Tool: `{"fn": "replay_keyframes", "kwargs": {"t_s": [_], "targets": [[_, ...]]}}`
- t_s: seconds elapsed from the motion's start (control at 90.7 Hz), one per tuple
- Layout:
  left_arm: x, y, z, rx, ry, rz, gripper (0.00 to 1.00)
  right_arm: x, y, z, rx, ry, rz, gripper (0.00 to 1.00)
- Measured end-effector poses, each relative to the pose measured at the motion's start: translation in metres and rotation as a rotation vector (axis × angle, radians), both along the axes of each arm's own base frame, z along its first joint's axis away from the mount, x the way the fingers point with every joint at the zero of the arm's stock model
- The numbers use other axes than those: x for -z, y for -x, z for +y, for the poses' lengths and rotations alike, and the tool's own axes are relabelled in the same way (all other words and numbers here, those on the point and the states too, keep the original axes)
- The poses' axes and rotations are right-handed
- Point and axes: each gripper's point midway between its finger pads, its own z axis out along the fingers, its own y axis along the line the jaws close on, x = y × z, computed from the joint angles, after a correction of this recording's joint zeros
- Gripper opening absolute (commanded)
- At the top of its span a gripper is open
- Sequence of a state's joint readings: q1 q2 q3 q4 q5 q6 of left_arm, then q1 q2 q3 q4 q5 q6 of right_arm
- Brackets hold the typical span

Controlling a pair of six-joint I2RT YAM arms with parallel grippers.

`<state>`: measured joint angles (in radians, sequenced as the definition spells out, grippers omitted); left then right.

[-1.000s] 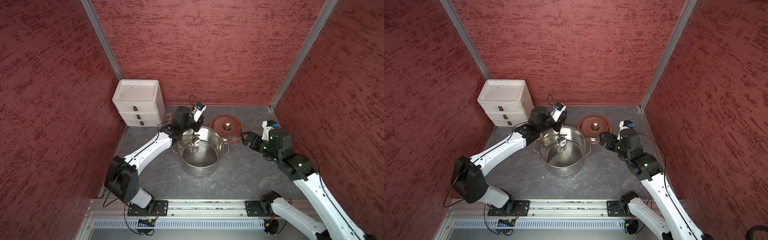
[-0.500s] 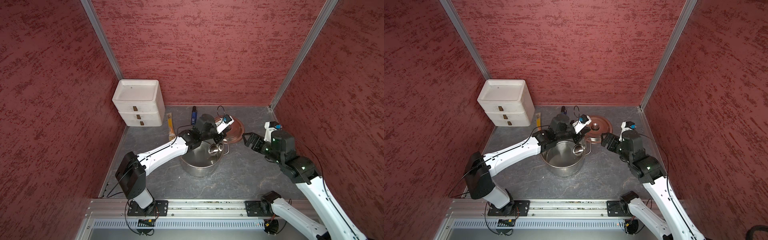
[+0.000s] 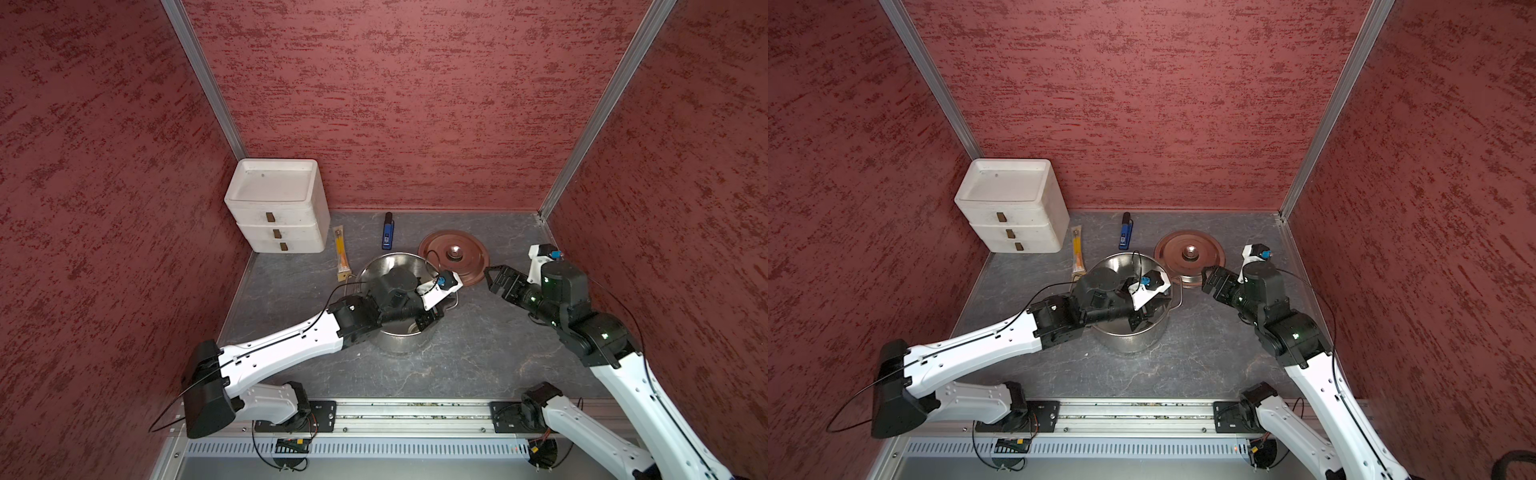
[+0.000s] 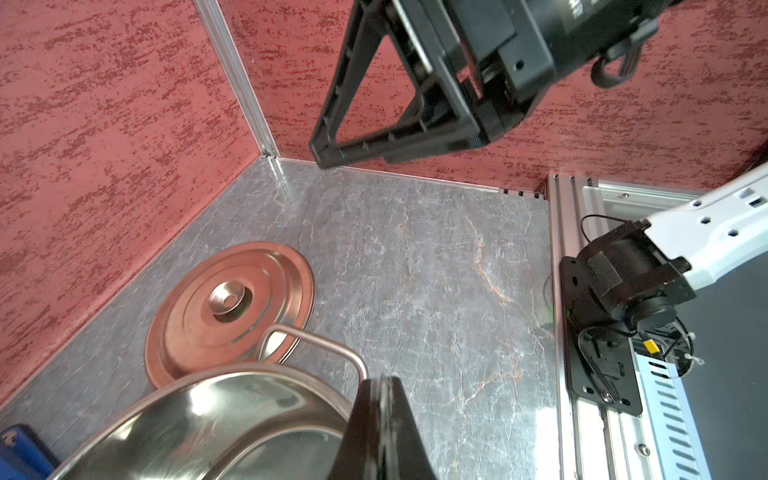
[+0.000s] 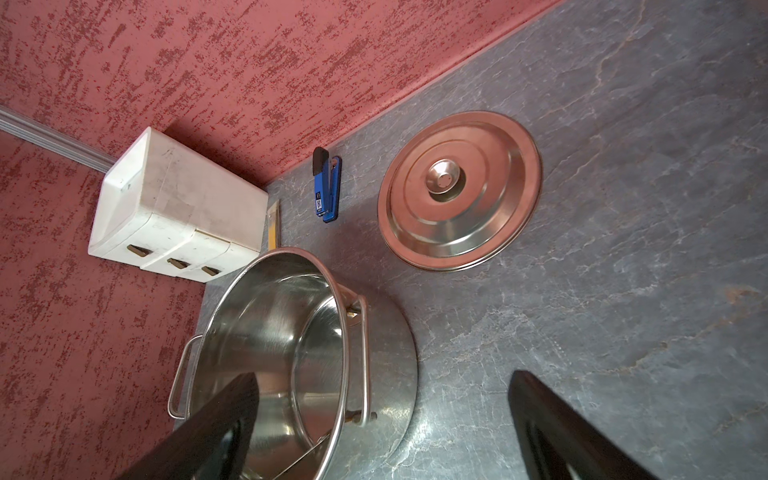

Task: Stir the soup with a spoon
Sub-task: Stir the soup in the pan with a stick.

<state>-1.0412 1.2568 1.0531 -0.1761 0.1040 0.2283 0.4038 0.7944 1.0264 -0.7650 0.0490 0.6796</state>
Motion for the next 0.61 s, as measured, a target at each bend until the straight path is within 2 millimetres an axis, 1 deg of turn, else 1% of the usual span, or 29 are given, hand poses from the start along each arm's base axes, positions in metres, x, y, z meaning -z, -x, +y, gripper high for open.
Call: {"fn": "replay_keyframes", "kwargs": {"t_s": [0.088,0.154,0.264,0.386,0.452,0.551,0.606], "targets": [[0.008,-0.004,0.019,-0.055,-0.023,0.012,0.0,0.001,-0.002,0.001,0.0,-0.002,0.003,0.99],[0.012,-0.014,0.035,-0.109,-0.036,0.017,0.0,0.002,-0.003,0.002,-0.001,-0.003,0.007,0.99],[0.016,-0.042,0.068,-0.24,-0.043,0.02,0.0,0.002,-0.004,0.003,-0.003,-0.006,0.009,0.98],[0.015,-0.078,0.108,-0.395,-0.045,0.014,0.0,0.002,-0.004,0.003,-0.002,-0.01,0.008,0.98],[0.015,-0.094,0.126,-0.459,-0.048,0.01,0.0,0.001,-0.003,0.003,-0.001,-0.012,0.007,0.98],[0.015,-0.112,0.143,-0.52,-0.044,0.005,0.0,0.0,-0.003,0.003,-0.001,-0.015,0.003,0.98],[0.015,-0.122,0.147,-0.536,-0.039,0.003,0.0,-0.001,-0.002,0.002,0.0,-0.016,-0.001,0.99]]}}
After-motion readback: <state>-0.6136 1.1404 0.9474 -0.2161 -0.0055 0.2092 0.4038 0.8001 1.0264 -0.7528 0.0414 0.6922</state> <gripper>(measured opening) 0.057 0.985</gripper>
